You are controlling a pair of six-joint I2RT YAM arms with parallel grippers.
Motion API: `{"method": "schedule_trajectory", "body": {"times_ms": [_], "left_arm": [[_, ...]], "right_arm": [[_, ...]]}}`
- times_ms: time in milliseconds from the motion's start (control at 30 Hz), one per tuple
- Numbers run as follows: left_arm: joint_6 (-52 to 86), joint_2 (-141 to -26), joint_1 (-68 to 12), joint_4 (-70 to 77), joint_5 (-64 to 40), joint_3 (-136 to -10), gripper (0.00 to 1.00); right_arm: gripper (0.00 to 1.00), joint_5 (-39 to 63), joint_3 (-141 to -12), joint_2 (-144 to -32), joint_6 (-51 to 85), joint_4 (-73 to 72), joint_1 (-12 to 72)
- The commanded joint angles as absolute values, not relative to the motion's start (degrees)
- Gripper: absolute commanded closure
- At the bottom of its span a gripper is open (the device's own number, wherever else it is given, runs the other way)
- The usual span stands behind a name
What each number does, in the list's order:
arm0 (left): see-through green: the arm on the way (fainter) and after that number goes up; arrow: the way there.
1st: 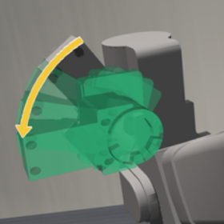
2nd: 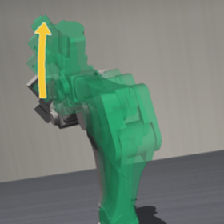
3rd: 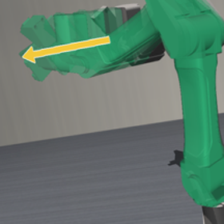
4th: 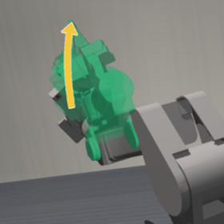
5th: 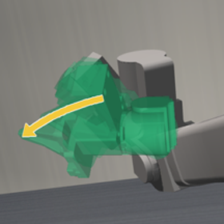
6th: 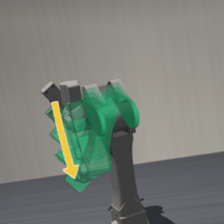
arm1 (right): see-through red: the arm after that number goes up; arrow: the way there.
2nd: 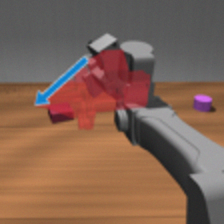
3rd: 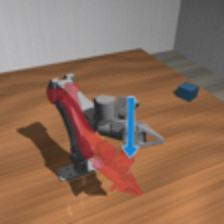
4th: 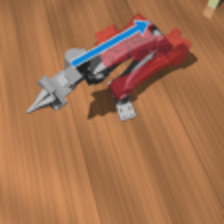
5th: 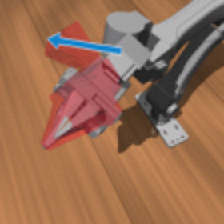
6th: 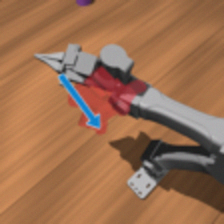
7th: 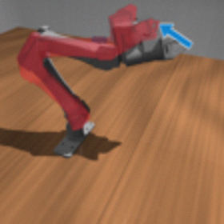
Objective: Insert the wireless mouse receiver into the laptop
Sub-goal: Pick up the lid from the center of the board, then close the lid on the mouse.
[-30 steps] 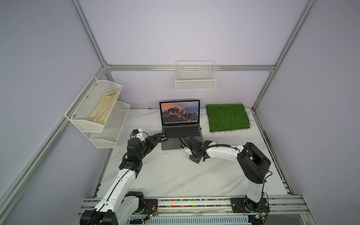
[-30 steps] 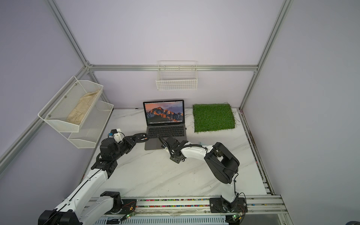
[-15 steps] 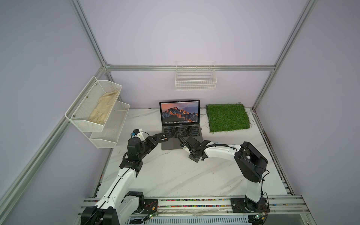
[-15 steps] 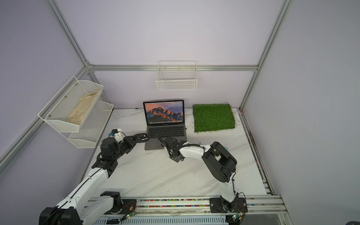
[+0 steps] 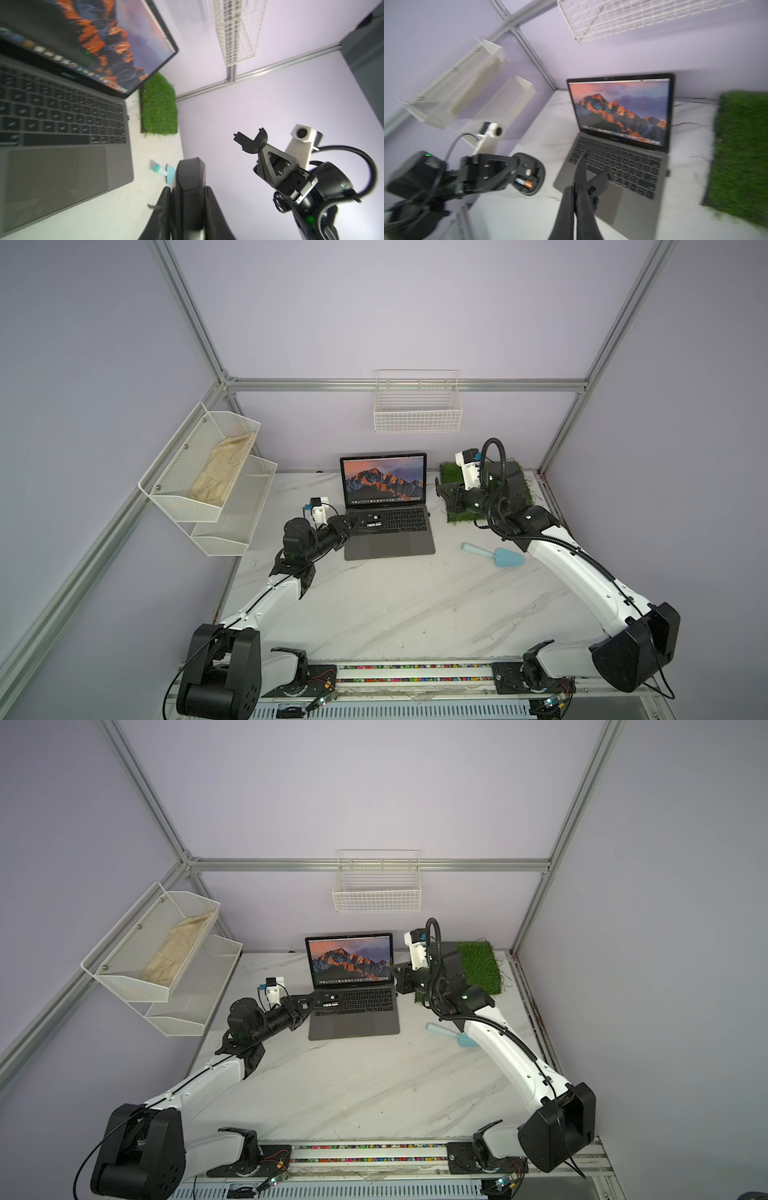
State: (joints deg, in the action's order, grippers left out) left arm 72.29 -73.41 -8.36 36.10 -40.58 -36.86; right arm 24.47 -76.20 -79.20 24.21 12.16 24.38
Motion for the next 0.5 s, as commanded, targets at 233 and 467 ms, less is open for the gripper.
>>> {"method": "schedule_trajectory", "body": {"times_ms": [233, 467], "left_arm": [[93.91, -83.15, -11.40, 70.22, -45.28, -45.33, 1.00], [93.85, -83.47, -12.34, 72.07, -42.14, -44.22, 1.00]], "right_arm": [[1.00, 45.23, -72.51, -82.70, 63.59, -22.03, 26.67], [1.00, 46.70, -69.28, -83.59, 69.97, -27.82, 27.73]]}}
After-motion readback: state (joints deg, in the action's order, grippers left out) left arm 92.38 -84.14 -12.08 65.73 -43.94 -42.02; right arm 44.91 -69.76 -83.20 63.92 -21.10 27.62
